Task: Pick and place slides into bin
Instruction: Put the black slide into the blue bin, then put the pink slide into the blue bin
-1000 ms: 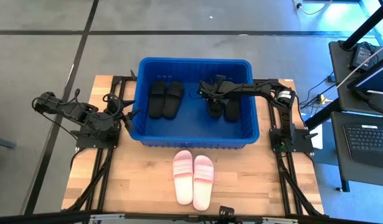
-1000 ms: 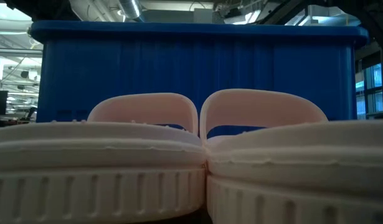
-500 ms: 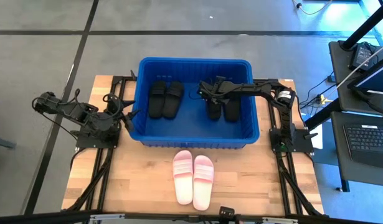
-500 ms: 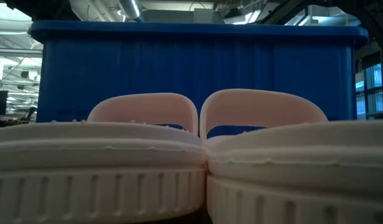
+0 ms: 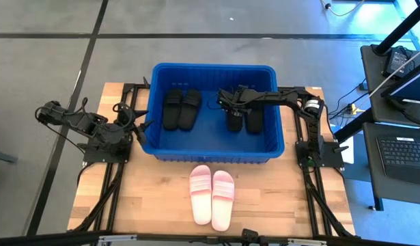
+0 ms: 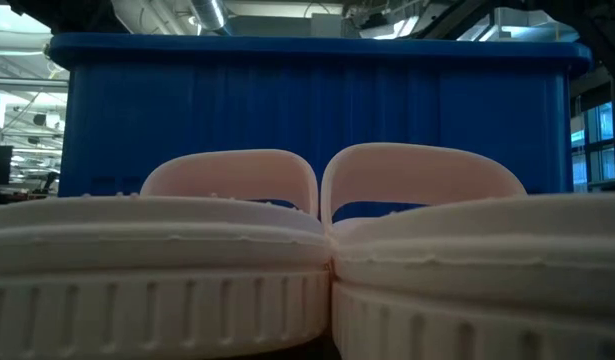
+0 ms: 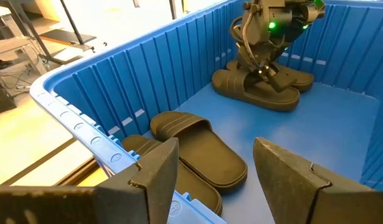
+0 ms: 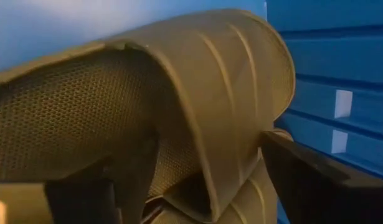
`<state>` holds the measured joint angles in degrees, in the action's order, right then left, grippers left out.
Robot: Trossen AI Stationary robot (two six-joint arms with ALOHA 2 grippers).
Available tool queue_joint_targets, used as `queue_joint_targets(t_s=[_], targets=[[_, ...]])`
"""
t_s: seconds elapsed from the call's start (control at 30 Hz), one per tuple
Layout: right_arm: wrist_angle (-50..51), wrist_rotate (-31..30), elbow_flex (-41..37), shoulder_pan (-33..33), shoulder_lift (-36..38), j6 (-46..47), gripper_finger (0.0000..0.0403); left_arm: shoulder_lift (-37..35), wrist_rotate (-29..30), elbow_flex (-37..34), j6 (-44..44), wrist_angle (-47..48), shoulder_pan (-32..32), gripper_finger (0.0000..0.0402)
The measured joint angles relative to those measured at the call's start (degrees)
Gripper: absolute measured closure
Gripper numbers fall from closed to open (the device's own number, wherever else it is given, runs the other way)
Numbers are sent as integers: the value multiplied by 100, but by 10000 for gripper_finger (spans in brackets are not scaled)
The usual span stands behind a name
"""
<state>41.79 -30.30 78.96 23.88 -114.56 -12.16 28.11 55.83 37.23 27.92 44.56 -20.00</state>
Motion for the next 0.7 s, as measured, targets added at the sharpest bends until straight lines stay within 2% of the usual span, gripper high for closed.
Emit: queue_joint_targets(t_s=[0.4, 0.7], targets=[[157, -2, 17, -11, 0, -4, 111, 1, 1, 0, -2, 0, 1, 200], [858, 191, 639, -11, 0, -2, 111, 1, 1, 0, -2, 0, -1, 200]])
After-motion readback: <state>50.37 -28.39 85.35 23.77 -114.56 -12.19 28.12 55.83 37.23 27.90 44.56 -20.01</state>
